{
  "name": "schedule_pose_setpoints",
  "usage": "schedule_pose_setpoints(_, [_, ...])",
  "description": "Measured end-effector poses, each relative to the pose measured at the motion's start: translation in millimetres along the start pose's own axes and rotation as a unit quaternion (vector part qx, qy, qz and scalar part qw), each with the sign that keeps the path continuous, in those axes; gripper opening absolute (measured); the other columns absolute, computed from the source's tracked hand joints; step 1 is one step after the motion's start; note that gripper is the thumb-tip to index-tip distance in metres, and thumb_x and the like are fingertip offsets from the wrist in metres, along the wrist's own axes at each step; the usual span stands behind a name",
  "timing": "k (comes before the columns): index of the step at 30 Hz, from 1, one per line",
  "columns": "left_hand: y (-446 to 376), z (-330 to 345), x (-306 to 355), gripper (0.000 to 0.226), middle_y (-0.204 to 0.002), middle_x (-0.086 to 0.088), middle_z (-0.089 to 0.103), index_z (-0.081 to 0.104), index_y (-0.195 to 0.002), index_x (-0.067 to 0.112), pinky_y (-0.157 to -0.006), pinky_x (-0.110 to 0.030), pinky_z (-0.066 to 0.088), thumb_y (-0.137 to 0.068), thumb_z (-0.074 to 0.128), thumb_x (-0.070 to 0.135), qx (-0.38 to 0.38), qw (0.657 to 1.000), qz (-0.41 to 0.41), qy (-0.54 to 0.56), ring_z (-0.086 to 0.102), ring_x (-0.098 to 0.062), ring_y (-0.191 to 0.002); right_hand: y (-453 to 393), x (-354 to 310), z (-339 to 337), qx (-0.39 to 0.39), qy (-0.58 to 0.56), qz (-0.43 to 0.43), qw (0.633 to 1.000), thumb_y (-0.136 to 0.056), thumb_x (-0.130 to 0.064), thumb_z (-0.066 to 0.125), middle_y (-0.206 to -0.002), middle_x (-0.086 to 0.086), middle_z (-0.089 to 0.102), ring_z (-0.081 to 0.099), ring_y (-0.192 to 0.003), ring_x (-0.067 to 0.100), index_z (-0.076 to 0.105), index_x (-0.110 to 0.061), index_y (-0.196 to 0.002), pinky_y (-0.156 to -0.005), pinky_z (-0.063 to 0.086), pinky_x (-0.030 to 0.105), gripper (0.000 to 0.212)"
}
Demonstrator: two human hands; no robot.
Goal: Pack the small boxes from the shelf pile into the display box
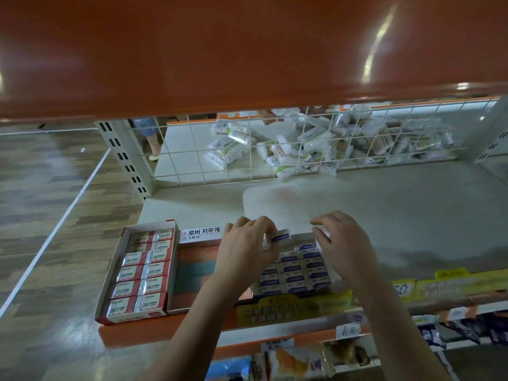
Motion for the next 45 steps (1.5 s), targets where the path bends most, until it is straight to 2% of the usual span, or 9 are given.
schedule_pose_setpoints(4, [-8, 15, 15, 0.022, -0.115, 0.011, 0.056, 0.059, -0.108, 0.032, -0.087, -0.029, 0.025, -0.089, 0.054, 0.04, -0.032, 0.997, 0.027, -0.057, 0.04, -0.013, -0.109, 5, 15, 4, -0.011, -0.003, 0.036, 0.999, -0.093, -0.02, 0.054, -0.111, 0.002, 0.06, 0.054, -0.102, 0.017, 0.064, -0.014, -0.114, -0.079, 0.037, 0.019, 0.024])
schedule_pose_setpoints(8, [-13, 26, 18, 0.02, -0.109, 0.011, 0.059, 0.056, -0.108, 0.031, -0.086, -0.031, 0.025, -0.09, 0.052, 0.04, -0.058, 0.994, 0.029, -0.092, 0.043, -0.014, -0.104, 7, 17, 6, -0.013, -0.013, 0.041, 0.999, -0.093, -0.018, 0.054, -0.109, 0.002, 0.059, 0.054, -0.1, 0.016, 0.064, -0.014, -0.113, -0.078, 0.035, 0.017, 0.023])
schedule_pose_setpoints(14, [-13, 29, 21, 0.018, -0.105, 0.009, 0.06, 0.054, -0.105, 0.027, -0.085, -0.03, 0.026, -0.092, 0.049, 0.039, -0.045, 0.992, 0.028, -0.116, 0.048, -0.015, -0.101, 9, 20, 8, -0.016, -0.016, 0.047, 0.999, -0.093, -0.017, 0.053, -0.11, 0.0, 0.057, 0.053, -0.1, 0.014, 0.063, -0.015, -0.112, -0.078, 0.034, 0.016, 0.023])
schedule_pose_setpoints(24, [-8, 35, 31, 0.013, -0.106, 0.004, 0.059, 0.055, -0.106, 0.022, -0.086, -0.03, 0.034, -0.093, 0.05, 0.024, -0.053, 0.983, 0.075, -0.159, 0.048, -0.017, -0.099, 7, 17, 10, -0.009, -0.013, 0.041, 0.999, -0.093, -0.018, 0.053, -0.112, -0.002, 0.056, 0.052, -0.102, 0.011, 0.062, -0.016, -0.114, -0.08, 0.036, 0.015, 0.023])
schedule_pose_setpoints(28, [-8, 37, 34, 0.014, -0.105, 0.002, 0.058, 0.051, -0.105, 0.021, -0.08, -0.028, 0.034, -0.091, 0.053, 0.02, -0.066, 0.98, 0.103, -0.157, 0.048, -0.017, -0.097, 7, 16, 9, -0.005, -0.014, 0.039, 0.999, -0.093, -0.017, 0.053, -0.112, -0.002, 0.057, 0.053, -0.102, 0.011, 0.062, -0.016, -0.114, -0.08, 0.036, 0.015, 0.023])
schedule_pose_setpoints(35, [-15, 42, 32, 0.031, -0.108, -0.001, 0.056, 0.047, -0.125, 0.024, -0.082, -0.03, 0.039, -0.094, 0.046, 0.022, -0.088, 0.975, 0.126, -0.161, 0.051, -0.019, -0.098, 8, 17, 9, 0.0, -0.023, 0.042, 0.999, -0.093, -0.017, 0.052, -0.11, -0.002, 0.057, 0.054, -0.097, 0.011, 0.063, -0.015, -0.112, -0.077, 0.036, 0.015, 0.022])
schedule_pose_setpoints(38, [-16, 38, 31, 0.031, -0.107, 0.001, 0.059, 0.048, -0.122, 0.024, -0.079, -0.029, 0.039, -0.092, 0.049, 0.028, -0.083, 0.981, 0.119, -0.13, 0.051, -0.018, -0.099, 8, 19, 9, -0.002, -0.031, 0.049, 0.998, -0.093, -0.017, 0.052, -0.11, -0.003, 0.056, 0.055, -0.092, 0.009, 0.063, -0.016, -0.113, -0.075, 0.035, 0.015, 0.023])
schedule_pose_setpoints(42, [-17, 32, 32, 0.021, -0.099, 0.007, 0.059, 0.048, -0.106, 0.022, -0.064, -0.023, 0.032, -0.088, 0.052, 0.031, -0.067, 0.989, 0.104, -0.083, 0.05, -0.014, -0.093, 8, 22, 9, -0.011, -0.031, 0.054, 0.998, -0.094, -0.018, 0.052, -0.113, -0.003, 0.056, 0.055, -0.092, 0.01, 0.062, -0.016, -0.114, -0.076, 0.036, 0.015, 0.023])
schedule_pose_setpoints(45, [-19, 34, 30, 0.019, -0.098, 0.009, 0.057, 0.047, -0.102, 0.023, -0.062, -0.022, 0.031, -0.087, 0.054, 0.032, -0.069, 0.991, 0.093, -0.061, 0.046, -0.01, -0.089, 9, 22, 9, -0.011, -0.031, 0.053, 0.998, -0.094, -0.019, 0.051, -0.113, -0.002, 0.056, 0.056, -0.093, 0.011, 0.062, -0.016, -0.114, -0.076, 0.036, 0.015, 0.023])
Point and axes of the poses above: each hand's wrist, its own y-axis away from the middle knuckle, its own z-axis out of the palm, x = y × z, the point moved 7 cm from there along -y, towards the middle knuckle
